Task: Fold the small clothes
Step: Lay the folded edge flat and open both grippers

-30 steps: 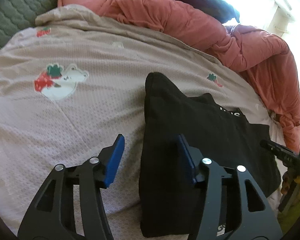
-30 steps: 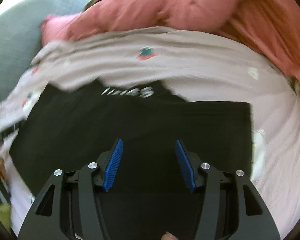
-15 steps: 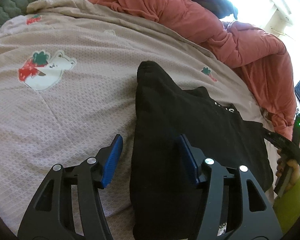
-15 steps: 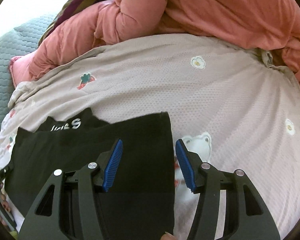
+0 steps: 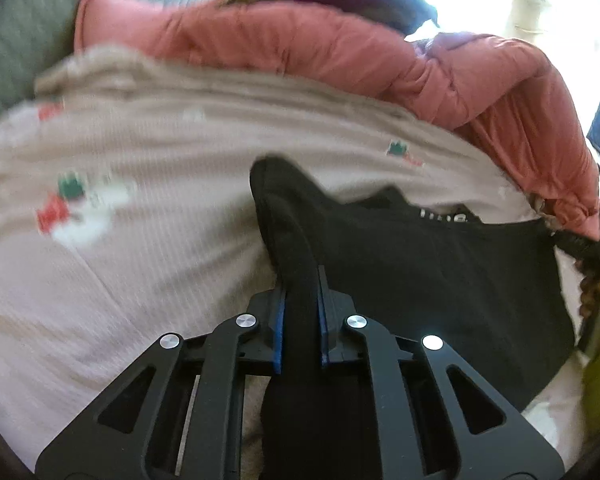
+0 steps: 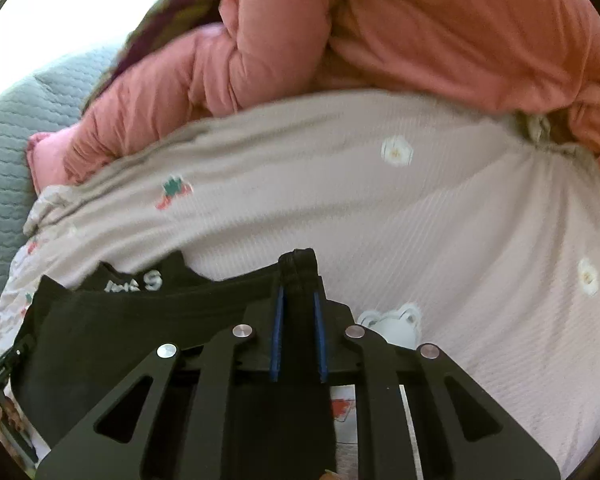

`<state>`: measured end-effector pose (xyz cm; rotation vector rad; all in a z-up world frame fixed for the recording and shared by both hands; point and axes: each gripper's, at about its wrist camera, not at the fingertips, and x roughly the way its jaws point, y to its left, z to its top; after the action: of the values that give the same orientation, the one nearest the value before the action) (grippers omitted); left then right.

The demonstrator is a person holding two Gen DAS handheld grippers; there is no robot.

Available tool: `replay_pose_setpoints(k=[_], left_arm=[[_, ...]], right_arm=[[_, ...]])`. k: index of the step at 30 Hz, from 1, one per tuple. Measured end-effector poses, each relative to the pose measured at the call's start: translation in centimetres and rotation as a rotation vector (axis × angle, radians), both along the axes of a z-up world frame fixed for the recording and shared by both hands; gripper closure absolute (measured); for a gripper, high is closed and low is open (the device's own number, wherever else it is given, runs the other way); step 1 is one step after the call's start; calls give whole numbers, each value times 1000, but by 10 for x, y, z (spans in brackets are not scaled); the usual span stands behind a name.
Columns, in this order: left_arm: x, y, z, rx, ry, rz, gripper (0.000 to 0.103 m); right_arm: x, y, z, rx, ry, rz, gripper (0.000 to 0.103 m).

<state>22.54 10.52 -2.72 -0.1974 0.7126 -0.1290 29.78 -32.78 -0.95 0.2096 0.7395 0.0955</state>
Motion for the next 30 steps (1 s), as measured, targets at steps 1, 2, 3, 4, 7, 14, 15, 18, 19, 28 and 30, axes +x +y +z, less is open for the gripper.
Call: replay_pose_setpoints(k=[1,2,3,4,7,14,15,18,19,28,30], left_arm=[[-2,-1,5,7,-24,-6,97],[-3,-1,12,7,-50,-17,97],[-2,-1,16,10,-66,-22,97],[-1,-2,19,18,-75,-25,97],[10,0,13,26,-40,-20,97],[26,26,-26,-101,152,42,79],[24,27,-26,-99,149,45,79],[18,22,-24,-76,141,54,78],[16,21,-24,-78,140,59,78],[-1,19,-4,-69,113,63,66],[-6,16,3,-67,94,62,64]], right_arm=[[-2,-2,4,3,-19,1,91],[-4,-4,8,4,-36,3,91],[-3,-5,9,-4,-40,1,91],[-2,-6,8,-19,-38,-4,91],[6,-6,-5,-51,2,-23,91],[13,3,-35,-140,98,-54,88],[12,3,-36,-150,101,-62,86],[10,2,-40,-171,122,-83,79],[8,1,-40,-169,124,-86,79],[-34,11,-10,-181,60,-73,48],[-45,18,-4,-186,41,-46,47]])
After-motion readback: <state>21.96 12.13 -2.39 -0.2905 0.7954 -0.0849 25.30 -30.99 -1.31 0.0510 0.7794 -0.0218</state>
